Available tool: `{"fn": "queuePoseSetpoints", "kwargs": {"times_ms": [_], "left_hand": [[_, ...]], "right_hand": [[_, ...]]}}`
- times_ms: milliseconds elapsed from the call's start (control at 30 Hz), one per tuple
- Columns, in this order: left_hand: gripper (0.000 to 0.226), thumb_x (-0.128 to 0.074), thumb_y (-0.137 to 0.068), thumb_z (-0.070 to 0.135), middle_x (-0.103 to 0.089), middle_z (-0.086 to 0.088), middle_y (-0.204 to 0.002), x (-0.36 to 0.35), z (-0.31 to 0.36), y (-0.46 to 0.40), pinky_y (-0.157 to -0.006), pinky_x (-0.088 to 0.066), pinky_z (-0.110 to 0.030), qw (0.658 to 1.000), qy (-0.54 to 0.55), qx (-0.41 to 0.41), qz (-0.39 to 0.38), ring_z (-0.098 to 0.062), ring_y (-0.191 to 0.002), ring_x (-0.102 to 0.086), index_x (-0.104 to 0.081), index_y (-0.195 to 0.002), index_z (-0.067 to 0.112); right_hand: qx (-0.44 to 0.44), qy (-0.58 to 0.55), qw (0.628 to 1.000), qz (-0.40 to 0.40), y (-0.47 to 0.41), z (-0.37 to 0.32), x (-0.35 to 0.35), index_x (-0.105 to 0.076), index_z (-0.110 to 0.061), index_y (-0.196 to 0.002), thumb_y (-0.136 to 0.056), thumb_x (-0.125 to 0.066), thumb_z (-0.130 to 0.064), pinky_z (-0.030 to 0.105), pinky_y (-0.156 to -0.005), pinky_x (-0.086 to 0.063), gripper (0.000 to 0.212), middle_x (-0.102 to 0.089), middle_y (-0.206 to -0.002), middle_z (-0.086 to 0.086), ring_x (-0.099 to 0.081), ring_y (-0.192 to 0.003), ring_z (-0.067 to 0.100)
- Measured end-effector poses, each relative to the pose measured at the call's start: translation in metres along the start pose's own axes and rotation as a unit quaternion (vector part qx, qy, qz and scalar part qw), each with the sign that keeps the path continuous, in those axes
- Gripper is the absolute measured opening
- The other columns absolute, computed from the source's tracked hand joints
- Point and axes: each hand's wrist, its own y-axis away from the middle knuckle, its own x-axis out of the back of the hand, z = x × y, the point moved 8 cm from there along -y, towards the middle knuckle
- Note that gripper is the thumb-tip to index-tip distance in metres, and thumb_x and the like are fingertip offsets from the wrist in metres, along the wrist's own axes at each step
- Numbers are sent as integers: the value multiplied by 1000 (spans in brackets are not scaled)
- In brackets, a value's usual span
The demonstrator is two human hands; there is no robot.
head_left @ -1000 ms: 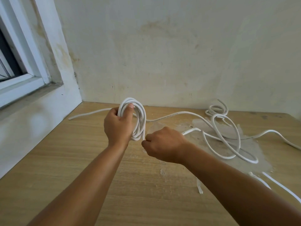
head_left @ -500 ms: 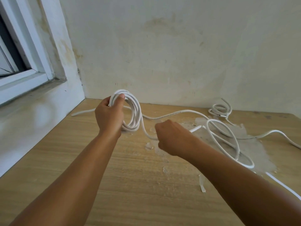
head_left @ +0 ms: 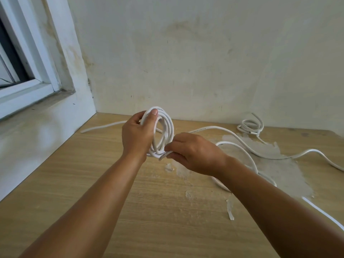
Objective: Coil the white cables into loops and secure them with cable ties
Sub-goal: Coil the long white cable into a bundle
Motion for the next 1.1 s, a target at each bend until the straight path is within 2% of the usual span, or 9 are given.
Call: {"fn": "queuePoseSetpoints", "kwargs": {"times_ms": [167,300,400,533,633,733,867,1000,1100], "left_hand": [[35,-55,-98,55,-77,5,-77,-24,10,18,-64,-56,-29,994,-10,-9,-113,-6,-66,-70,-77,-85,31],[57,-32,-104,56,-77,-1,-78,-35,18,30,-75,-55,-32,979,-41,-53,-191,-10,-76,-73,-79,-90,26],[68,-22,-103,60,-77,-7,-80,-41,22,34,-80,-55,-34,966,-21,-78,-245,-15,-81,-73,-78,-99,22],[64,-23,-101,63,-48,7,-69,-40,27,30,-67,-43,-24,967,-37,-111,-228,-3,-61,-47,-50,-94,5],[62,-24,-99,62,-46,13,-64,-46,32,31,-61,-41,-15,956,-41,-127,-261,-3,-60,-44,-49,-92,6],[55,-32,-96,67,-57,10,-71,-44,35,30,-63,-46,-21,953,-31,-161,-255,-7,-65,-54,-54,-98,16],[60,-38,-90,79,-70,8,-94,-41,28,36,-74,-57,-46,963,-42,-176,-198,-22,-80,-69,-58,-113,28],[62,-39,-91,75,-65,0,-74,-31,39,35,-51,-52,-33,969,-35,-224,-102,-18,-57,-64,-64,-105,20],[61,-45,-92,71,-63,5,-68,-26,45,27,-47,-43,-19,961,-36,-258,-92,-13,-51,-62,-66,-98,13]], "right_hand": [[-52,85,983,154,-1,15,29,-71,-10,-113,-74,-85,-52,41,-68,-55,59,-67,-104,11,-64,-88,27],[-139,10,984,115,-5,27,30,-53,-14,-143,-67,-80,-67,38,-101,-47,96,-53,-146,11,-51,-132,28],[-232,-115,964,55,0,44,25,-42,-21,-152,-59,-86,-65,28,-102,-47,112,-60,-142,3,-59,-126,17],[-246,-182,950,57,2,54,27,-70,-18,-117,-56,-88,-61,32,-76,-58,77,-74,-91,-4,-69,-79,10],[-250,-167,952,63,0,54,27,-69,-12,-85,-57,-72,-79,36,-58,-52,73,-66,-67,0,-61,-59,16],[-287,-171,939,83,2,62,31,-62,-12,-78,-62,-73,-75,28,-52,-41,66,-59,-62,-1,-50,-53,14],[-356,-182,910,114,2,76,40,-57,-17,-75,-65,-69,-75,16,-48,-36,60,-53,-61,-7,-44,-53,8],[-370,-255,888,91,-1,70,39,-60,-8,-77,-68,-68,-75,29,-55,-45,68,-56,-60,-1,-52,-53,12],[-373,-402,836,13,0,63,34,-68,-2,-92,-72,-75,-63,39,-69,-56,66,-68,-70,8,-66,-65,20]]}}
